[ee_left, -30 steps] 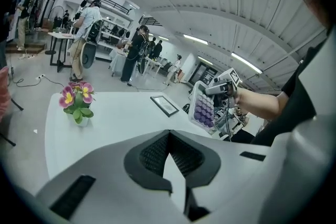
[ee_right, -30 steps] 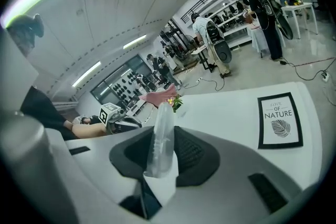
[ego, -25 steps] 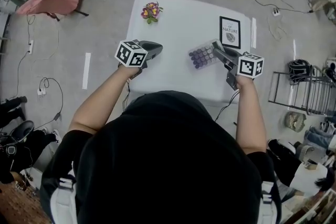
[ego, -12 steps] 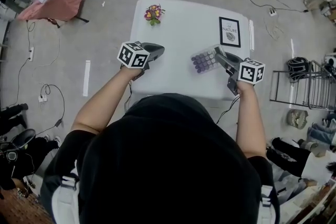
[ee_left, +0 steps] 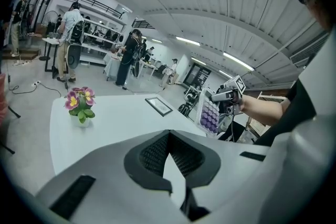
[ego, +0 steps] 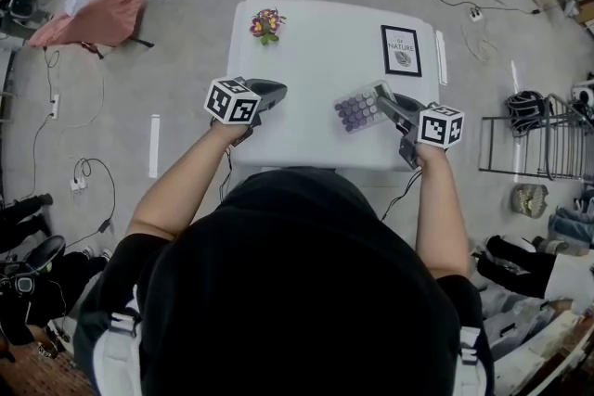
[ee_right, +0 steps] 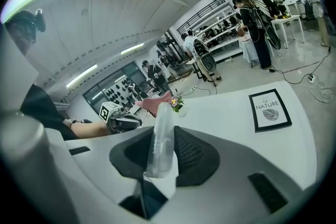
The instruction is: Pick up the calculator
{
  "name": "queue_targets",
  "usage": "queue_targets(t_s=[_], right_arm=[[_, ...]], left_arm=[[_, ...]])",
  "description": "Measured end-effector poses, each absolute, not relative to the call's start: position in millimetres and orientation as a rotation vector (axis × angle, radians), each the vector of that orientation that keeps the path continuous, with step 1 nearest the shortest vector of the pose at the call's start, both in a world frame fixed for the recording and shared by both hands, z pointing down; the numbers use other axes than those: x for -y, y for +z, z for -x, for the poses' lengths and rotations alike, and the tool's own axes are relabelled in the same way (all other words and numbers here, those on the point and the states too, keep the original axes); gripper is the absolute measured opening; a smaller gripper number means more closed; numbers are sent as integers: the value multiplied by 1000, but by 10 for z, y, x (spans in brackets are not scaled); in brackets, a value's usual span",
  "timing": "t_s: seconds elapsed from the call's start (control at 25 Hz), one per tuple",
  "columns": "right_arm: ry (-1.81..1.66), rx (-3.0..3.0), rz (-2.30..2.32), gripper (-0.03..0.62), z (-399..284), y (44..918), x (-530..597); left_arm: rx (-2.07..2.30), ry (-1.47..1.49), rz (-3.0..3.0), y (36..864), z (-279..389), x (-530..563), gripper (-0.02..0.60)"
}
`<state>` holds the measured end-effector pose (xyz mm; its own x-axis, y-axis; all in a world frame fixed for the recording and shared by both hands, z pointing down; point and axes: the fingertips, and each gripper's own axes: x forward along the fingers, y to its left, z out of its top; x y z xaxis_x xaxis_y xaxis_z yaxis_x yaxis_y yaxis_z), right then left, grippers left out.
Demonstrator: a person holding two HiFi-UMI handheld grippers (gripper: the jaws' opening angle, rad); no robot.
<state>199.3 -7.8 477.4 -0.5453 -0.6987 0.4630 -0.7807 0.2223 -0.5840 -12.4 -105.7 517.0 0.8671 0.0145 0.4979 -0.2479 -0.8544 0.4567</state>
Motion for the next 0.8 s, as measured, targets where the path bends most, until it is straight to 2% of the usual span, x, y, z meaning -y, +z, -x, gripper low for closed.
queue_targets(t_s=[0.8], right_arm=[[1236,2361,-1461,106,-2045,4787,67]], left_arm=[[147,675,-2505,5184,62,993,15]])
